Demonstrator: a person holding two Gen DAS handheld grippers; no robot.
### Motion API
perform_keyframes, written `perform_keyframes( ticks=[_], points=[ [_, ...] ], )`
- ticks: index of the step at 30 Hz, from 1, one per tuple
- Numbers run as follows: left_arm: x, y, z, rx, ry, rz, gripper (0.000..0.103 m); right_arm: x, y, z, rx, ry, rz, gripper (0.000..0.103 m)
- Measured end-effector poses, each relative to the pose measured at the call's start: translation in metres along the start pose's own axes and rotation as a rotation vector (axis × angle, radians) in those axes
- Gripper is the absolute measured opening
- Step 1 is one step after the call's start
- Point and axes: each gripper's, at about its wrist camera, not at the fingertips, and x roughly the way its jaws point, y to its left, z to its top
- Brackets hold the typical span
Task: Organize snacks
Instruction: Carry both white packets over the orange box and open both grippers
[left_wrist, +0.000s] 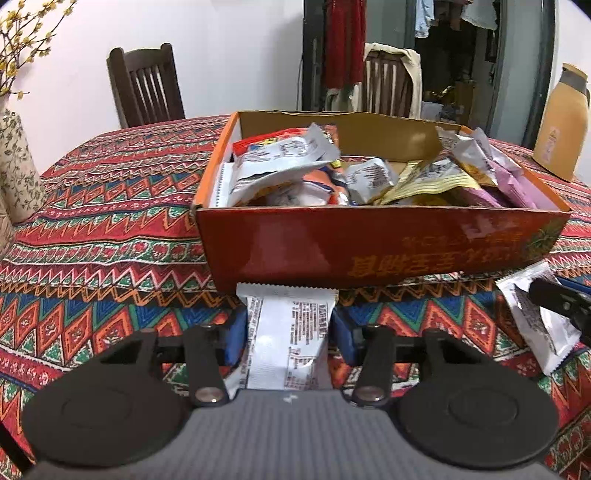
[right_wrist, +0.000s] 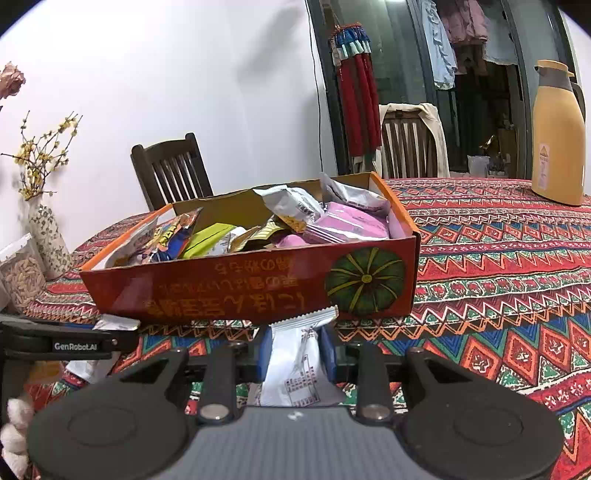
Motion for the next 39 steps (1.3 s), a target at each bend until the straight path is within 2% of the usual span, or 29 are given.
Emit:
perform_keyframes(
  ticks=[9, 16, 22, 30, 39],
  points=[
    [-0.015, -0.009, -0.003, 0.010, -0.016, -0.026, 0.045, -0.002, 0.002, -0.001, -0.008, -0.019, 0.001, 0.028],
    [-0.045, -0.025, -0.002, 0.033, -0.079, -0.071, 0.045, -0.012, 0.004, 0.000, -0.014, -0.067, 0.016, 0.028],
    [-0.073, -0.035, 0.011, 0.033, -0.146, -0.100, 0.045, -0.027, 0.008, 0.006, -0.032, -0.125, 0.038, 0.028],
    [-0.090, -0.043, 0.041, 0.001, -0.224, -0.110, 0.045, -0.048, 0.009, 0.037, -0.037, -0.228, 0.043, 0.028],
    [-0.091, -0.050, 0.080, -0.051, -0.299, -0.118, 0.045, -0.035, 0.007, 0.081, -0.038, -0.294, 0.030, 0.028]
  ],
)
